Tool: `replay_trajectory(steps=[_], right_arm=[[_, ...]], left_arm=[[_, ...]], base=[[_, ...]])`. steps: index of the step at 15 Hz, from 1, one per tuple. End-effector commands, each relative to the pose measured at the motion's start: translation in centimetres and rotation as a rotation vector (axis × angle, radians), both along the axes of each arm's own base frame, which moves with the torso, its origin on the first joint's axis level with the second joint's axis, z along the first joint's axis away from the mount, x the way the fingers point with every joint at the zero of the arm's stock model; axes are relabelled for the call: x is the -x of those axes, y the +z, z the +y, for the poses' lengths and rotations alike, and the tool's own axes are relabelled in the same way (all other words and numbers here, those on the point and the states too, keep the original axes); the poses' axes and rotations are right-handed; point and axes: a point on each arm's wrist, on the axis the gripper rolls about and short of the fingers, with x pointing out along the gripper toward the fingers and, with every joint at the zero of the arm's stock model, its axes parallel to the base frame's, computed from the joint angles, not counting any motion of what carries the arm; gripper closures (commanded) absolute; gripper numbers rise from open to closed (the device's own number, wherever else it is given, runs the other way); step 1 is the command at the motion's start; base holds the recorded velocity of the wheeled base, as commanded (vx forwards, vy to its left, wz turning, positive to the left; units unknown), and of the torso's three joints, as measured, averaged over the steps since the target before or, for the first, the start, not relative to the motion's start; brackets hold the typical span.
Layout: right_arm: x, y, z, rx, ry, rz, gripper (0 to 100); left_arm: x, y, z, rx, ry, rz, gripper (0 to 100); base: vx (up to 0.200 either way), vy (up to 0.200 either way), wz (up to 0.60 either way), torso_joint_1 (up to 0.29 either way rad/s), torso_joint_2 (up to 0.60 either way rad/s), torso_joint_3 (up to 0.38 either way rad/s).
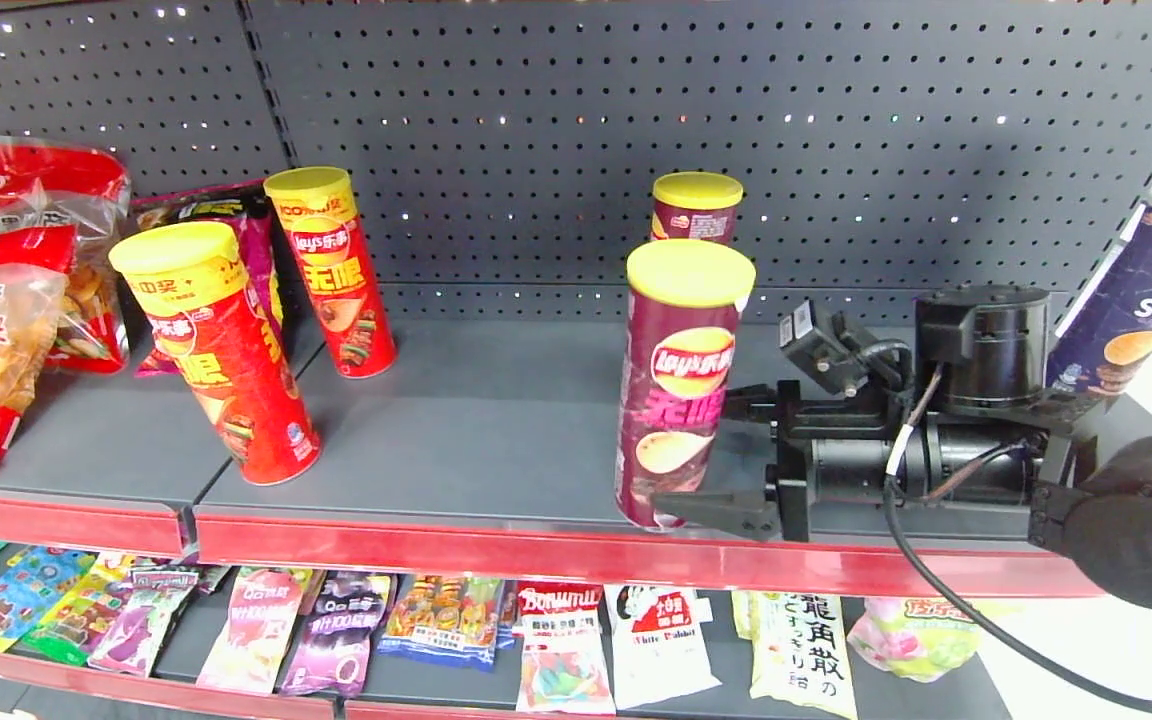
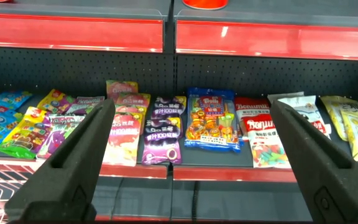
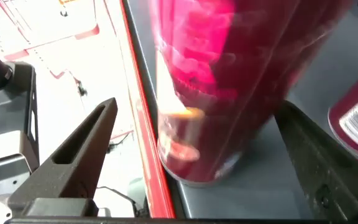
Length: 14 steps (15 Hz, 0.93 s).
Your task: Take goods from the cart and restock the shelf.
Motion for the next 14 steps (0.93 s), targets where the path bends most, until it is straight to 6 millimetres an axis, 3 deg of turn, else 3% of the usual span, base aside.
replay_trajectory(steps=[1,6,14], right_arm=[[0.2,-0.1,-0.4,0.003,-0.009,0.004,0],[0.1,0.1,-1.8,0.004,-0.092,0.017,0],[1.6,-0.3,-2.7,0.016,-0.093,0.033,0]], left_arm=[[0.0,0.0,0.0,0.0,0.0,0.002,0],[0.0,0.0,0.0,0.0,0.0,0.002,0],[0.0,0.0,0.0,0.0,0.0,0.002,0]], base=[[0.0,0.0,0.0,0.0,0.0,0.0],[0.0,0.0,0.0,0.0,0.0,0.0],[0.0,0.0,0.0,0.0,0.0,0.0]])
